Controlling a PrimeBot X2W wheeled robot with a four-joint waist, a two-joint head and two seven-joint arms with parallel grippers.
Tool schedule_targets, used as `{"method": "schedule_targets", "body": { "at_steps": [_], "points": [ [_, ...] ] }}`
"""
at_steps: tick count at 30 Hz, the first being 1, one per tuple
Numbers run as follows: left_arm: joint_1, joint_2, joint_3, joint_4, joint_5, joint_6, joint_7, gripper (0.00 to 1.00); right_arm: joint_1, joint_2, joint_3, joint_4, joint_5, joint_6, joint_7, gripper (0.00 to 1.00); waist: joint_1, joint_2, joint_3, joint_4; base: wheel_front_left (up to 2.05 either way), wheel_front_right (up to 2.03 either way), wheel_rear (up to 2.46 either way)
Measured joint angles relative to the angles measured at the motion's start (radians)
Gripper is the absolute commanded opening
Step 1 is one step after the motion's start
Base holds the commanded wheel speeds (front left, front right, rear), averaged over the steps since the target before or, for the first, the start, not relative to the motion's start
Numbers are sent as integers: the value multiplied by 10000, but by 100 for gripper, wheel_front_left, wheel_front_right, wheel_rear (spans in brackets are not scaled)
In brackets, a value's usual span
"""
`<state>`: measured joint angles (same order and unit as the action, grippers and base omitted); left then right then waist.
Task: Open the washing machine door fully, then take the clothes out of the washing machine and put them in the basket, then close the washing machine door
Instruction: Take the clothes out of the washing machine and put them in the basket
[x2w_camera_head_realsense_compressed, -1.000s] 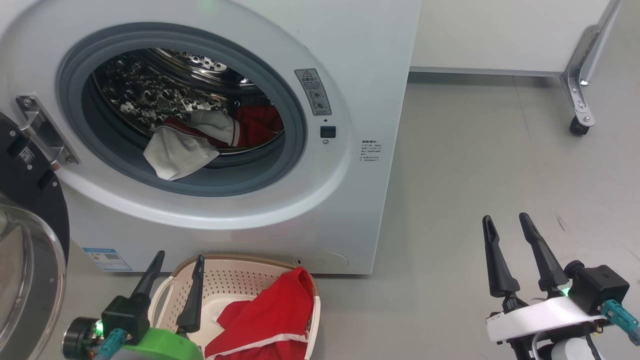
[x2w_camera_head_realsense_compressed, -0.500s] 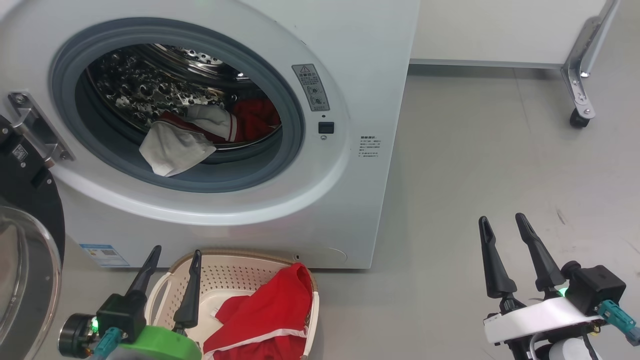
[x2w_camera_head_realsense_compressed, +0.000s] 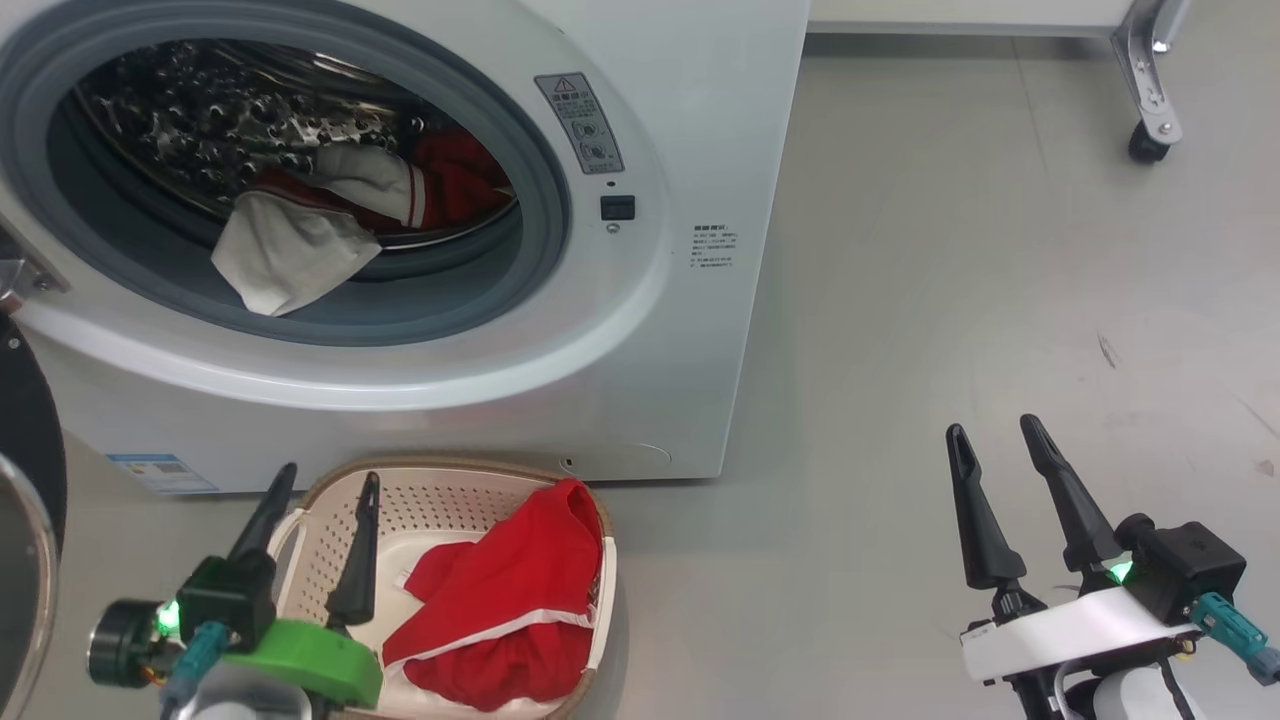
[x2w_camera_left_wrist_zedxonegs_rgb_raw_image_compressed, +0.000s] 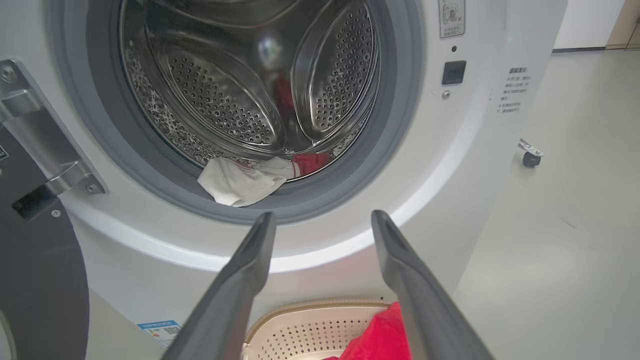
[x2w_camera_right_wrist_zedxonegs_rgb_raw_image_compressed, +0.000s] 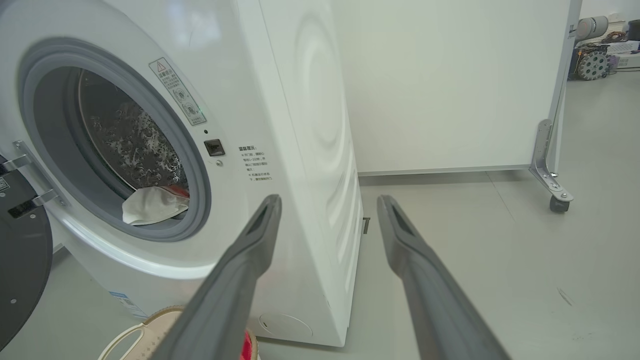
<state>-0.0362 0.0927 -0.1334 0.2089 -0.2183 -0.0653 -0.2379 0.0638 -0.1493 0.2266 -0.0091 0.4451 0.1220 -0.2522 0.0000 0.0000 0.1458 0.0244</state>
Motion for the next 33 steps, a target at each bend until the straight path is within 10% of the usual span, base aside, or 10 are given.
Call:
{"method": "schedule_targets", "body": {
  "at_steps": [33],
  "points": [
    [-5901,2855,1258,2092,1277,1039,4817,100,-1857,426,407,-462,38,0,0,100,0,0,3513,-2212,0,0,0]
  ]
}}
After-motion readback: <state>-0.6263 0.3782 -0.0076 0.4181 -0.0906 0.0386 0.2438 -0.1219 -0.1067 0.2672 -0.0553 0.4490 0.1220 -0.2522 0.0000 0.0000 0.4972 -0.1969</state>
